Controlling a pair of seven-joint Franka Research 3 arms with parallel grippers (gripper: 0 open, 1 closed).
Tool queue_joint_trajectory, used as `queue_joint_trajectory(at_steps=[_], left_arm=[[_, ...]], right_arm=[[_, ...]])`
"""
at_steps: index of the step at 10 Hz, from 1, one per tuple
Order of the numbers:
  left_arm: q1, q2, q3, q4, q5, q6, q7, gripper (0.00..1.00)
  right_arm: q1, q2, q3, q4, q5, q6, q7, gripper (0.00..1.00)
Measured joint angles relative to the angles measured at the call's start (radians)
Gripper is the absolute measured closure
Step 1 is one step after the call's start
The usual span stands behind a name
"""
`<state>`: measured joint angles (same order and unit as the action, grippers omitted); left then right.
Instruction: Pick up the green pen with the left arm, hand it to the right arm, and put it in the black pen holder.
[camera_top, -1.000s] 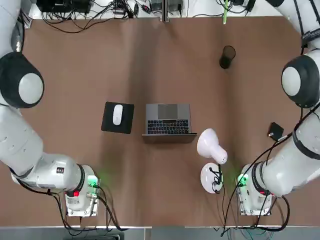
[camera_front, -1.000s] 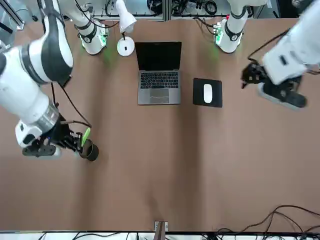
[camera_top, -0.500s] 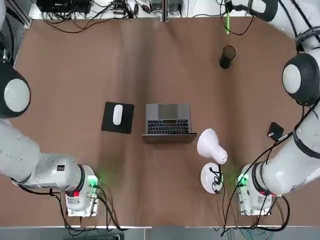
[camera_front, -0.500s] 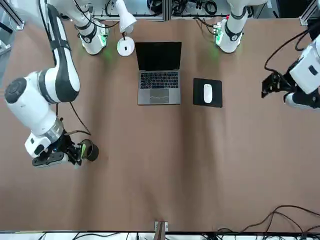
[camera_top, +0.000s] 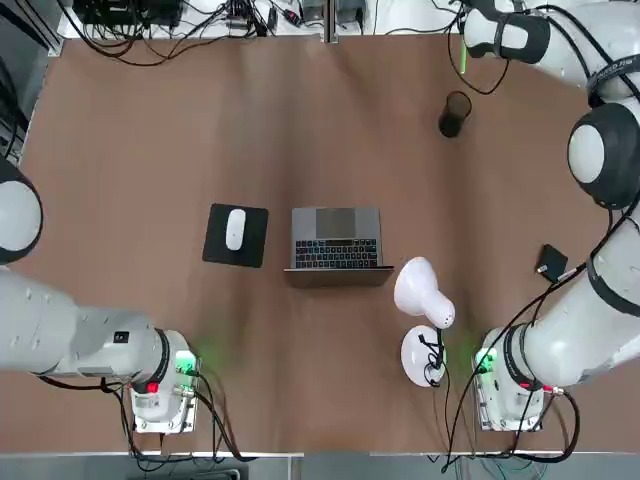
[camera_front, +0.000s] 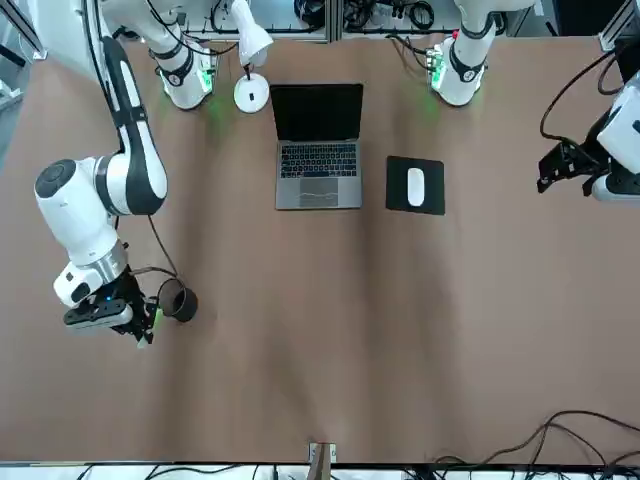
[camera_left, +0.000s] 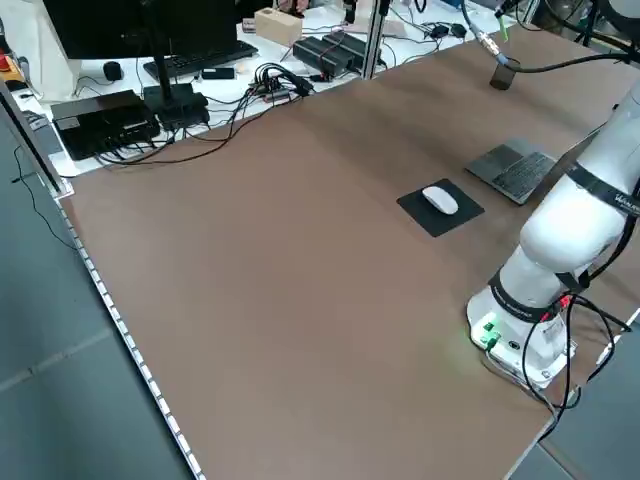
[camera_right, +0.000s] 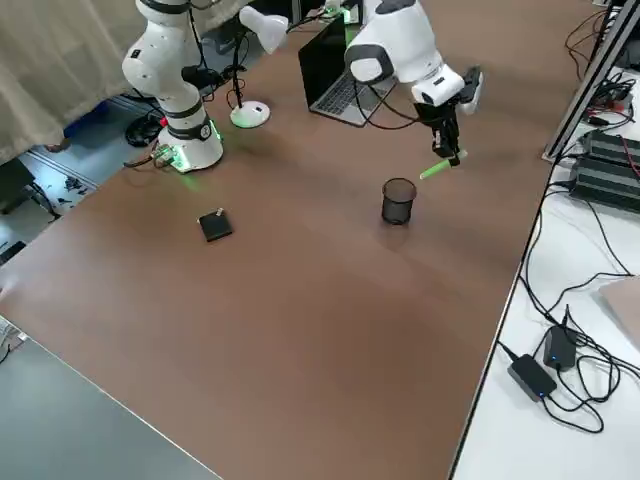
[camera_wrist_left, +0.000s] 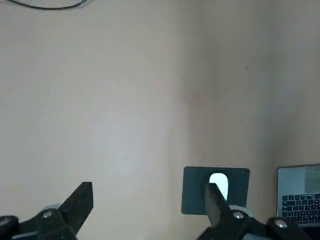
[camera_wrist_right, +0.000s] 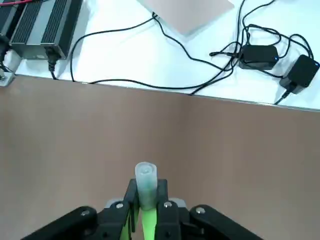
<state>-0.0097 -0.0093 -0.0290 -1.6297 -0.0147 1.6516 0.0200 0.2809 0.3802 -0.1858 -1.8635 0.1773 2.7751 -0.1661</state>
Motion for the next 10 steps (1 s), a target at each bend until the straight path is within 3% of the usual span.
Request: queue_joint_trajectory(at_steps=[4,10], left_arm=[[0.017,0.012,0.0,-0.003,0.0,-0.007,0.002,0.0],[0.005,0.045,-0.009,0.028,0.0,-0.006,-0.023,0.0]], right_arm=[[-0.001,0.009,0.001,-0.066,0.0,0.022,-0.001,0.82],[0.0,0.046,0.004,-0.073,0.0,0.036,-0.002,0.82]])
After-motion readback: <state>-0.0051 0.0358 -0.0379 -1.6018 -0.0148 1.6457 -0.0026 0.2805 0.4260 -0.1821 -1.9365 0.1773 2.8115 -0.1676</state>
